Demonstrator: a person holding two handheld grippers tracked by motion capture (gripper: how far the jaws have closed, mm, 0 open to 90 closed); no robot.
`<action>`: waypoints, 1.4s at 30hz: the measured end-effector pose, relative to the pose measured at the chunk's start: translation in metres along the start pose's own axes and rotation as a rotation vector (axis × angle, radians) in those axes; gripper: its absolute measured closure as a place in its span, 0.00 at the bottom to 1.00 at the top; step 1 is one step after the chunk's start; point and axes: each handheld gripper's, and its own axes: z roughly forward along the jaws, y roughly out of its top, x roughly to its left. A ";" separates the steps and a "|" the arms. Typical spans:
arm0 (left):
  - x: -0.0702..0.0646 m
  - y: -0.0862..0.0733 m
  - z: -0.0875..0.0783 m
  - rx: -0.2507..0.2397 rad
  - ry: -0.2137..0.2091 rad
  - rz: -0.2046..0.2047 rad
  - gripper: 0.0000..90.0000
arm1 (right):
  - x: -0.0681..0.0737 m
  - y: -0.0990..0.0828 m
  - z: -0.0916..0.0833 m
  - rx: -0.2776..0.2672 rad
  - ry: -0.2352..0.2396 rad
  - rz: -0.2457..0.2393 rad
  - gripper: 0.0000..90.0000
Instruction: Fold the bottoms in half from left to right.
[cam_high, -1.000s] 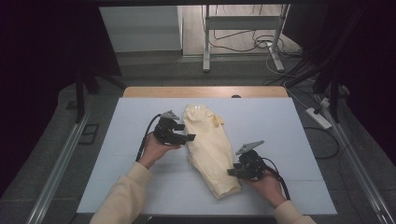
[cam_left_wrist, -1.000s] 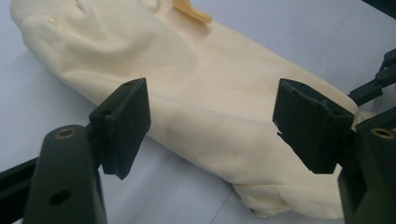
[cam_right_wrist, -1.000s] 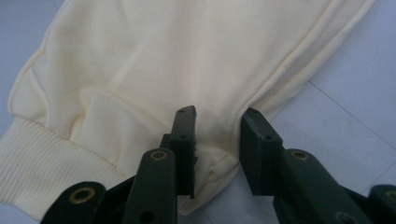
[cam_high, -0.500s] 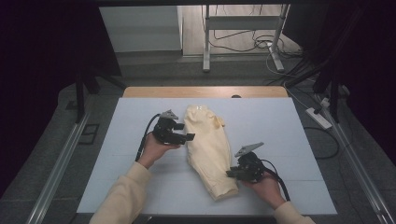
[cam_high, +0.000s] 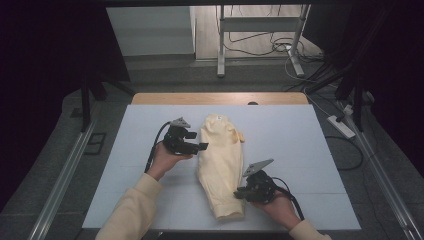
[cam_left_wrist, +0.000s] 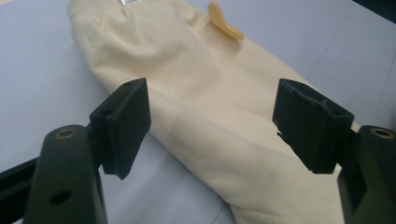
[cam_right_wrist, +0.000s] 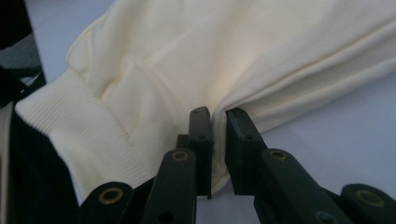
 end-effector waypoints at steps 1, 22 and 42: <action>0.000 0.000 0.000 0.002 0.000 0.003 0.30 | 0.002 0.000 0.001 0.002 0.002 -0.010 0.90; 0.002 -0.001 -0.002 -0.007 -0.005 -0.007 0.30 | 0.011 -0.007 -0.008 0.018 0.038 -0.054 0.95; -0.002 -0.003 -0.004 -0.034 -0.036 0.020 0.30 | -0.024 0.012 -0.023 -0.160 -0.110 0.002 0.45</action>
